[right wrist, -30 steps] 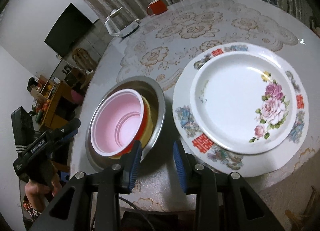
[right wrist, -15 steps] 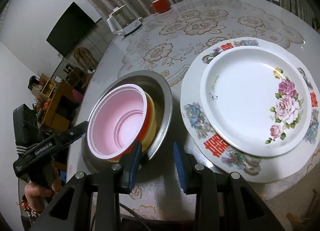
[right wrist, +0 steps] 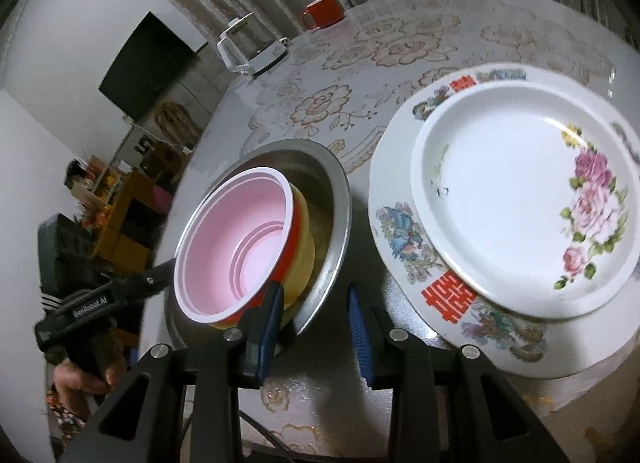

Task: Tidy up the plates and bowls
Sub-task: 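Grip the steel basin rim with both grippers, then lift the steel basin with both grippers and set it onto the plate stack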

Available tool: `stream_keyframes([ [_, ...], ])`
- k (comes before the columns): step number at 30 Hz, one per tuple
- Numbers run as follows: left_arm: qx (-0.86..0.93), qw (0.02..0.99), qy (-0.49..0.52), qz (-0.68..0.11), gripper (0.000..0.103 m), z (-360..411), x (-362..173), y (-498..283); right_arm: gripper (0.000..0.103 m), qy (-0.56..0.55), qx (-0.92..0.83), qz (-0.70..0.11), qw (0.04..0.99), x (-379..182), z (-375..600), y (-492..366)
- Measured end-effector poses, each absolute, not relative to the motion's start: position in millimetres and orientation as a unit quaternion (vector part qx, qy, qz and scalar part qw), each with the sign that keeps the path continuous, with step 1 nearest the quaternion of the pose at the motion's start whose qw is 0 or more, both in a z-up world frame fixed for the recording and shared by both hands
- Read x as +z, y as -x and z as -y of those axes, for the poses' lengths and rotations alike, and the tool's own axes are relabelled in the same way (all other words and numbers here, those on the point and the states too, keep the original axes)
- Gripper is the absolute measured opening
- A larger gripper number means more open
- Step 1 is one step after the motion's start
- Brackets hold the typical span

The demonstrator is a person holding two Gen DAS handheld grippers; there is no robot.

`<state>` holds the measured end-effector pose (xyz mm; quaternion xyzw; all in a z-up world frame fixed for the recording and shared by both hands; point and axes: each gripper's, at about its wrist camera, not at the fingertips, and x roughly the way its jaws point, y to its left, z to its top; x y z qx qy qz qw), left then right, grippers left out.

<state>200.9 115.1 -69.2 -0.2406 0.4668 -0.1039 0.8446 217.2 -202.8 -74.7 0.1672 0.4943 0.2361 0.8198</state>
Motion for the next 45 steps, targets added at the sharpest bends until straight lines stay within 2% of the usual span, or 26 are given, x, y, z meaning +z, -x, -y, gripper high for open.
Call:
stream_keyframes([
  [5, -0.109, 0.842, 0.233, -0.474, 0.05, -116, -68, -199, 0.035, -0.157, 0.235, -0.494, 0.822, -74, 199, -214],
  [9, -0.12, 0.838, 0.23, -0.48, 0.05, -117, -68, -198, 0.042, -0.143, 0.222, -0.506, 0.821, -73, 194, -213],
  [13, -0.132, 0.838, 0.225, -0.48, 0.05, -113, -70, -197, 0.041, -0.15, 0.234, -0.519, 0.809, -78, 188, -216],
  [17, -0.147, 0.845, 0.208, -0.471, 0.047, -107, -69, -194, 0.031, -0.163, 0.256, -0.521, 0.798, -81, 185, -219],
  [26, -0.18, 0.86, 0.158, -0.451, 0.038, -82, -66, -186, 0.03, -0.122, 0.262, -0.491, 0.822, -75, 177, -215],
  [31, -0.167, 0.873, 0.127, -0.44, 0.038, -73, -63, -178, 0.03, -0.075, 0.271, -0.465, 0.84, -70, 173, -208],
  [35, -0.161, 0.876, 0.129, -0.436, 0.038, -73, -60, -176, 0.03, -0.09, 0.272, -0.459, 0.841, -72, 177, -208],
  [39, -0.156, 0.88, 0.121, -0.433, 0.037, -71, -58, -174, 0.034, -0.073, 0.279, -0.456, 0.842, -70, 173, -207],
  [45, -0.156, 0.884, 0.124, -0.424, 0.037, -70, -58, -169, 0.032, -0.059, 0.276, -0.447, 0.849, -71, 171, -209],
])
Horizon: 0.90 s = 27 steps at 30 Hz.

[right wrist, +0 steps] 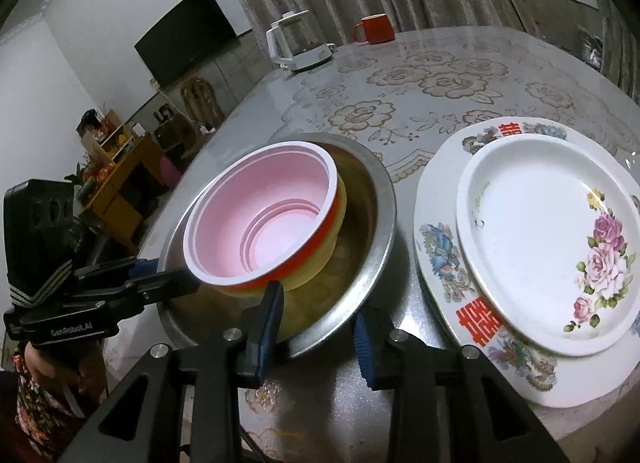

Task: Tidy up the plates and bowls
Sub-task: 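Lift the steel basin with both grippers and set it onto the plate stack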

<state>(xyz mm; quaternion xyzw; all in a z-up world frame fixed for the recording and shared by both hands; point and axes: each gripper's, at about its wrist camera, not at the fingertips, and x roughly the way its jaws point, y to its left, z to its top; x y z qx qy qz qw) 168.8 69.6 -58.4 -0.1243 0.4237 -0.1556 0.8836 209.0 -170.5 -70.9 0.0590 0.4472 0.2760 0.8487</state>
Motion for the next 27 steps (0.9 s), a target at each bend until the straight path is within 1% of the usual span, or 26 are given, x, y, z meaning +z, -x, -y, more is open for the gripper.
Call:
stream_keyframes([
  [11, -0.16, 0.882, 0.13, -0.424, 0.037, -64, -57, -165, 0.031, -0.031, 0.272, -0.441, 0.855, -67, 172, -203],
  [27, -0.173, 0.893, 0.133, -0.394, 0.037, -50, -22, -175, 0.031, -0.037, 0.268, -0.406, 0.873, -37, 190, -199],
])
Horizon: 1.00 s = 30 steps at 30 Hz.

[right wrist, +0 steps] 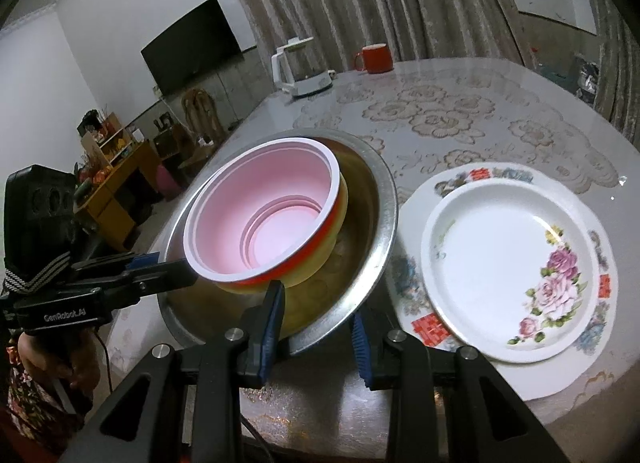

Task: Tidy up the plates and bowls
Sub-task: 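Lift the steel basin with both grippers and set it onto the plate stack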

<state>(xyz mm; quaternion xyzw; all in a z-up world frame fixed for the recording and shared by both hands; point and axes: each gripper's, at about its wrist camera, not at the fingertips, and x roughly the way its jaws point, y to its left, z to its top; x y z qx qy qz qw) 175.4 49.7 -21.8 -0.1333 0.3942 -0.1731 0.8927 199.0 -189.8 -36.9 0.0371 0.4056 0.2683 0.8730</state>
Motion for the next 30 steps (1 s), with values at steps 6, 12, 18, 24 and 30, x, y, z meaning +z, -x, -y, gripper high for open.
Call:
stream_keyframes([
  [6, -0.196, 0.895, 0.112, -0.384, 0.037, -25, -5, -192, 0.031, -0.042, 0.251, -0.391, 0.884, -20, 210, -197],
  [12, -0.23, 0.89, 0.094, -0.381, 0.037, 6, 3, -215, 0.031, -0.055, 0.22, -0.377, 0.898, -6, 241, -197],
  [18, -0.263, 0.878, 0.086, -0.391, 0.037, 37, 4, -235, 0.031, -0.068, 0.185, -0.369, 0.908, 2, 274, -195],
  [24, -0.287, 0.866, 0.082, -0.4, 0.037, 68, 4, -256, 0.031, -0.084, 0.152, -0.37, 0.913, 5, 303, -198],
  [30, -0.297, 0.859, 0.075, -0.411, 0.037, 85, -1, -269, 0.031, -0.101, 0.132, -0.366, 0.915, 5, 325, -196],
])
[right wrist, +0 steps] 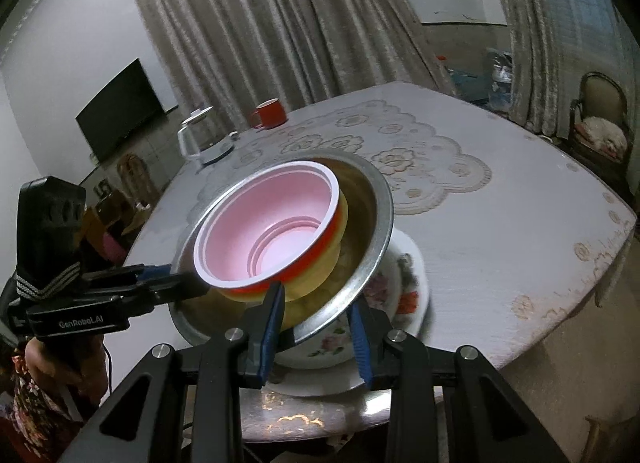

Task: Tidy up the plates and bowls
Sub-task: 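Lift the steel basin with both grippers and set it onto the plate stack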

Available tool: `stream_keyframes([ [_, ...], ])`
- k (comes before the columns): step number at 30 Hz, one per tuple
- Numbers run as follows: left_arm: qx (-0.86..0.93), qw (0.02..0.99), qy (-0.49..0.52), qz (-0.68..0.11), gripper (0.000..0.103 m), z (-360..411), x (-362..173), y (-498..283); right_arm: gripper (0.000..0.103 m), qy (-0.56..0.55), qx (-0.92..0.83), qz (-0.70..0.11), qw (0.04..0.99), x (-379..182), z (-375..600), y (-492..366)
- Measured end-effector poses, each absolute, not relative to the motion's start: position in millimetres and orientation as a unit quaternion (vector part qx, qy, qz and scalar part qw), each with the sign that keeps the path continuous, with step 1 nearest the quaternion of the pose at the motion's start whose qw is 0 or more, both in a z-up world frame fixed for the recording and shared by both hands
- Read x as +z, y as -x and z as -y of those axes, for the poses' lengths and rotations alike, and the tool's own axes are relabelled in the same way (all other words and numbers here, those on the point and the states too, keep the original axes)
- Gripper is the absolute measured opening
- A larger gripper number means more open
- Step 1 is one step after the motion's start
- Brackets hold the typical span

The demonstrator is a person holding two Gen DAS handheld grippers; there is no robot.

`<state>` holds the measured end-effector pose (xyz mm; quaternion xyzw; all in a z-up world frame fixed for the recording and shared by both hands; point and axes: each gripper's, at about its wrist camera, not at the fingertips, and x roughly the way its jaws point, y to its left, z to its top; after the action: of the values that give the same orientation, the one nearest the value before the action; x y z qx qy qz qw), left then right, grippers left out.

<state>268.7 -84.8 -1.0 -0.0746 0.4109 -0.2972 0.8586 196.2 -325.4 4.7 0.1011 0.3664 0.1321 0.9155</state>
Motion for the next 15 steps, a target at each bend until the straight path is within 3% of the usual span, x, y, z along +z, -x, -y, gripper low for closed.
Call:
stream_keyframes([
  [15, -0.275, 0.85, 0.079, -0.441, 0.037, 91, -27, -277, 0.031, -0.145, 0.127, -0.404, 0.894, -24, 338, -205],
])
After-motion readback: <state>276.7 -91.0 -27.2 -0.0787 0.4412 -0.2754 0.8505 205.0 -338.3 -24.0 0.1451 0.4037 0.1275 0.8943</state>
